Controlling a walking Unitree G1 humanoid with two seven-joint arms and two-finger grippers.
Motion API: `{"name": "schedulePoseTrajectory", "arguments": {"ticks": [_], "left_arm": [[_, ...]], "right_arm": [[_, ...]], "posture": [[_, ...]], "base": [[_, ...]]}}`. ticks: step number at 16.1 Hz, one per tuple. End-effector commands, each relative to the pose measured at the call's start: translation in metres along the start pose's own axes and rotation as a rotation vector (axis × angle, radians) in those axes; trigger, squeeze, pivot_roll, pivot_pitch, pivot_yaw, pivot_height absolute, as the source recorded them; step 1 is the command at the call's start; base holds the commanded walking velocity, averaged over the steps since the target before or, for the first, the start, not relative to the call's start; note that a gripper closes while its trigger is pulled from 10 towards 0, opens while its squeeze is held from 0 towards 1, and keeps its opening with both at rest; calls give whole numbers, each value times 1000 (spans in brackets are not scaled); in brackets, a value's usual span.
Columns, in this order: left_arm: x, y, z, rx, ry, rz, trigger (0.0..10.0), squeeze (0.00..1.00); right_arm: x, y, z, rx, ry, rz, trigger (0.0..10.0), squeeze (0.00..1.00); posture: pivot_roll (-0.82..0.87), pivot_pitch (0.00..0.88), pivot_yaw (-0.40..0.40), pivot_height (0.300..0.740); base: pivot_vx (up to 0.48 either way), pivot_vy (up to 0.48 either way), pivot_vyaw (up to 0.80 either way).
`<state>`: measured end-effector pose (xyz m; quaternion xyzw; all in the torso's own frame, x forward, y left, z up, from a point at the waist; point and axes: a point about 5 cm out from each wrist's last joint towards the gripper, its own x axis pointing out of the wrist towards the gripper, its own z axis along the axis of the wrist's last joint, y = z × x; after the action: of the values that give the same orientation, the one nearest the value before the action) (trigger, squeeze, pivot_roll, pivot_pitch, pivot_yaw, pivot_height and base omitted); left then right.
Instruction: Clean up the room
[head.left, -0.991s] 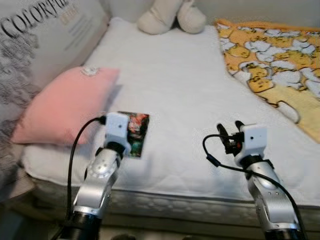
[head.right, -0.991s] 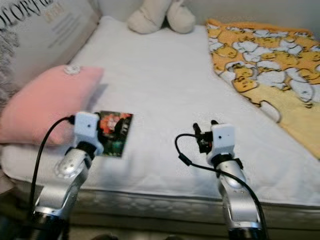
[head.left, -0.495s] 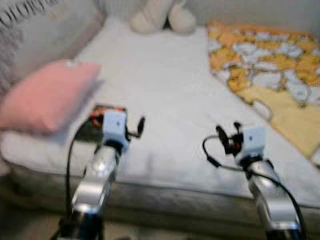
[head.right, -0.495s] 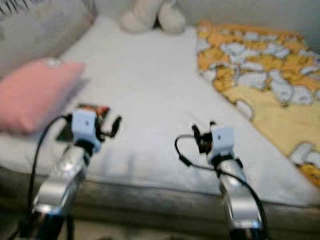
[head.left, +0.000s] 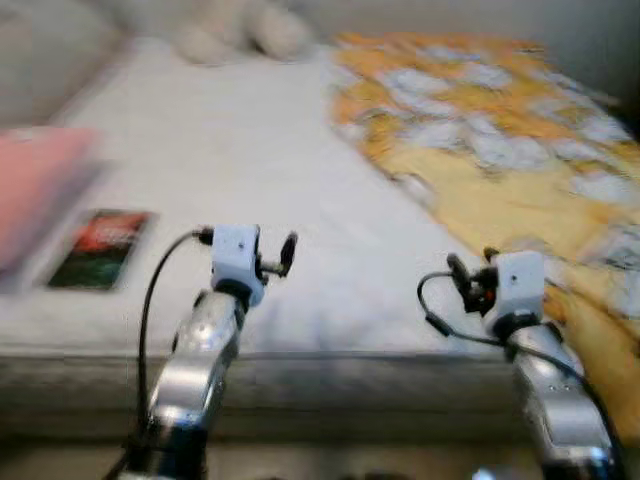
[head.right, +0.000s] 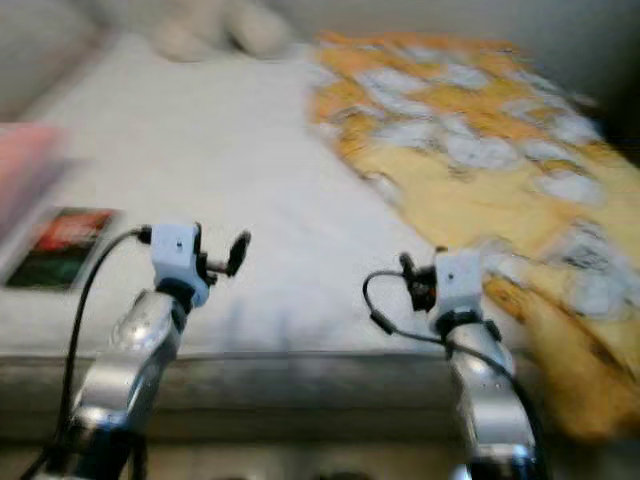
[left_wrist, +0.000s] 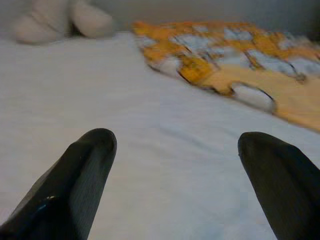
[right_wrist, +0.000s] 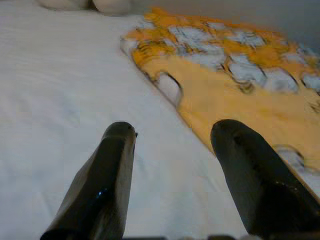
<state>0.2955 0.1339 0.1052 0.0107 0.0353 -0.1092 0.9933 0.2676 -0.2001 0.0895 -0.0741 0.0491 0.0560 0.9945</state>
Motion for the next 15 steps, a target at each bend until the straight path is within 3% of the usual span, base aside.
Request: {"name": "schedulePoseTrajectory", "arguments": {"ticks": [1,3,4,13,14,15], "left_arm": [[1,0,2,5,3,-3,10000,0],[1,1,1,13,3,4,10000,0],[0,1,1,24,5,2,10000,0],[-15,5,-8,28,2,63,10000,0],[-19,6,-10,50,25,80,10000,0],[-20,8,-11,61,30,84,10000,0]], "right_arm": [[0,-4,7,-7,-32,-11,10000,0],[-1,-6,6,1,-21,-10,10000,0],[-2,-6,6,34,-30,7,10000,1000],[-4,2,9,61,-54,82,10000,1000],[-4,4,5,36,-28,59,10000,894],[-4,5,4,16,-22,51,10000,0]], "posture": [[-90,22,56,740],[-85,23,55,740],[-81,25,53,740],[-74,18,30,740],[-71,11,28,740],[-68,6,30,740]], "base": [[0,-480,0],[0,-480,0],[0,-480,0],[0,-427,0],[0,0,0],[0,0,0]]}}
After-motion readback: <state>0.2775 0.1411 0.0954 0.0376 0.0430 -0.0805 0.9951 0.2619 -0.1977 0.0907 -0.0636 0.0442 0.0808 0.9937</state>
